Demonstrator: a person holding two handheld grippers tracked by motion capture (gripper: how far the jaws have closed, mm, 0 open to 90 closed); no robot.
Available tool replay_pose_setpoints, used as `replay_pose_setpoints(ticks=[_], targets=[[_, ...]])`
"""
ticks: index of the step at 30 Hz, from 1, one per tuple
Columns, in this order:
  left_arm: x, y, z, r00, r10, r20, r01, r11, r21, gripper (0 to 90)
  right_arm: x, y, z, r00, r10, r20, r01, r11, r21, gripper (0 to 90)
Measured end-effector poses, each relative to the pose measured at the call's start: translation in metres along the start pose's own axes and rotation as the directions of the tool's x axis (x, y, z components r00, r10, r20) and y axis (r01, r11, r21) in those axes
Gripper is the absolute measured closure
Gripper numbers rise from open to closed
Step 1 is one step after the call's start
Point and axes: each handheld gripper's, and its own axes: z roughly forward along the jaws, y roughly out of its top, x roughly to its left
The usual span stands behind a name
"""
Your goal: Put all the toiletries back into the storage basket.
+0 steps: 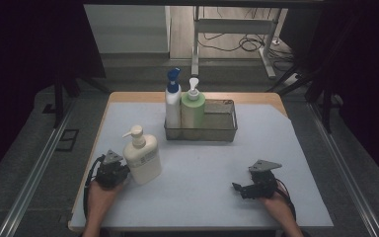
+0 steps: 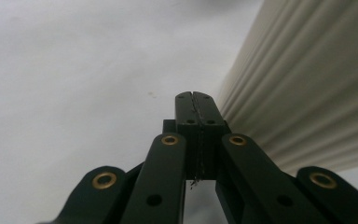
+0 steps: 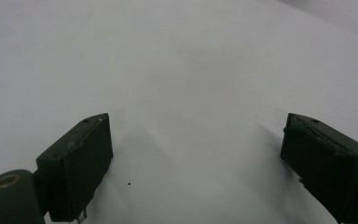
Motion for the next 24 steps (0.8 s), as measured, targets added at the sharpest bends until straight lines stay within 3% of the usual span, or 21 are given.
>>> replay_pose_setpoints(ticks=[11, 16, 24], targets=[[-0.015, 0.0, 0.005, 0.9984, 0.031, 0.046, -0.032, 0.9994, 0.016, 89.4, 0.0, 0.0, 0.0, 1.0, -0.001, 0.0, 0.001, 1.0, 0.0, 8.6], [-0.016, -0.001, 0.006, 0.997, 0.014, 0.076, -0.016, 0.9996, 0.022, 89.5, 0.0, 0.0, 0.0, 1.0, -0.001, 0.0, 0.001, 1.0, 0.0, 8.6], [-0.026, -0.001, 0.011, 0.9937, 0.035, 0.106, -0.038, 0.9987, 0.034, 89.4, 0.0, 0.0, 0.0, 1.0, -0.001, 0.0, 0.001, 1.0, 0.0, 8.5]])
